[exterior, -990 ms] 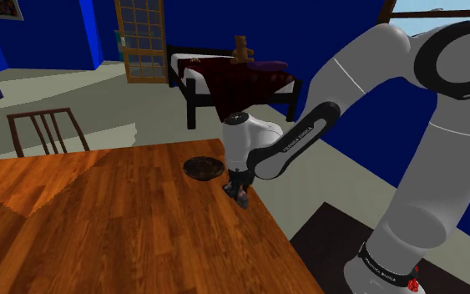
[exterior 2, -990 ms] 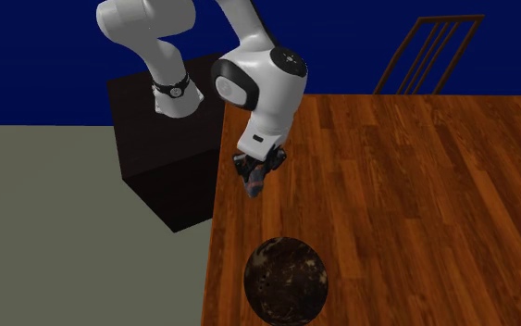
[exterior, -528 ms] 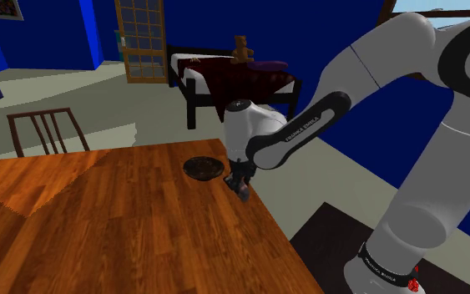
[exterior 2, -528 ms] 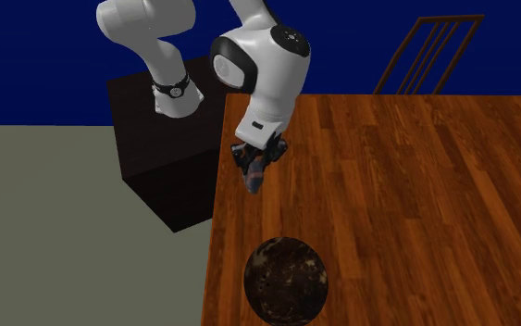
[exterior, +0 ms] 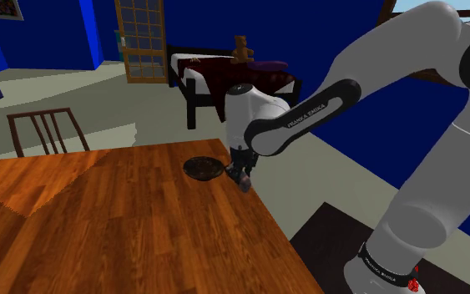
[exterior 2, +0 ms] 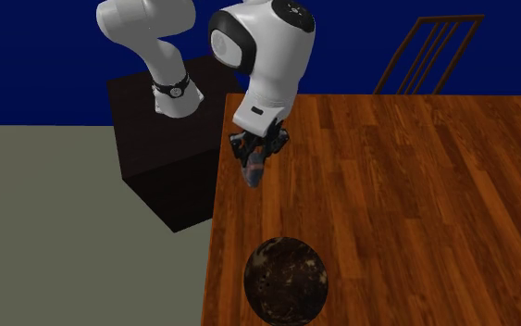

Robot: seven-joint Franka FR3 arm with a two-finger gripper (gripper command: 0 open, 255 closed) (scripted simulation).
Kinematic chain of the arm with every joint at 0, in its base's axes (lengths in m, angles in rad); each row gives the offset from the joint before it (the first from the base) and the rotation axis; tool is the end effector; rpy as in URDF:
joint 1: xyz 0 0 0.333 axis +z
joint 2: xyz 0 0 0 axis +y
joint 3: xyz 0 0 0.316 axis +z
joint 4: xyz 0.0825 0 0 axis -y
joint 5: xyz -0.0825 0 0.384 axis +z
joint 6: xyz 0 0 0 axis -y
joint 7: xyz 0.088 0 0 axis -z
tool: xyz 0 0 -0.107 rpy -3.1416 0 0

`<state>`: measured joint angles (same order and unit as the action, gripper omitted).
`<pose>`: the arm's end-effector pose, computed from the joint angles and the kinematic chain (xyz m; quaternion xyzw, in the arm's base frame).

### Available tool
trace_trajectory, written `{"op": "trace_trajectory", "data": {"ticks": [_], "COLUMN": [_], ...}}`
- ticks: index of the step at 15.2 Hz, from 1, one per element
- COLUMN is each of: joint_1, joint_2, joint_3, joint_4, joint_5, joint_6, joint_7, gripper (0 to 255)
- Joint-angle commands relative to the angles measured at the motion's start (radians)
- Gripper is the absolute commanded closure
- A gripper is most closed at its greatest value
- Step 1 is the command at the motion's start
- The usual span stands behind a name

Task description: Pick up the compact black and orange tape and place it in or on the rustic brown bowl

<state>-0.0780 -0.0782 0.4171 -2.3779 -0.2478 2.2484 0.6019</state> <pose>0.4569 0.1537 0.3465 0.9922 -0.0512 0.0229 0.1114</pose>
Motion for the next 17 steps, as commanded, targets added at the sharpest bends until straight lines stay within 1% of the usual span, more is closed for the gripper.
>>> {"op": "trace_trajectory", "data": {"ticks": [1,3,6,11,17], "joint_1": [0.003,0.004,-0.014,-0.022,0.0], "joint_2": [-0.021,-0.036,0.071,0.248,0.47], "joint_3": [0.0,-0.001,-0.01,-0.029,-0.057], "joint_4": [0.01,0.02,0.144,0.371,0.692], "joint_5": [0.017,0.028,-0.022,-0.091,-0.151], "joint_6": [-0.027,-0.049,-0.076,-0.141,-0.251], "joint_7": [-0.014,-0.026,-0.024,-0.032,-0.064], "gripper": [255,255,255,255,255]}}
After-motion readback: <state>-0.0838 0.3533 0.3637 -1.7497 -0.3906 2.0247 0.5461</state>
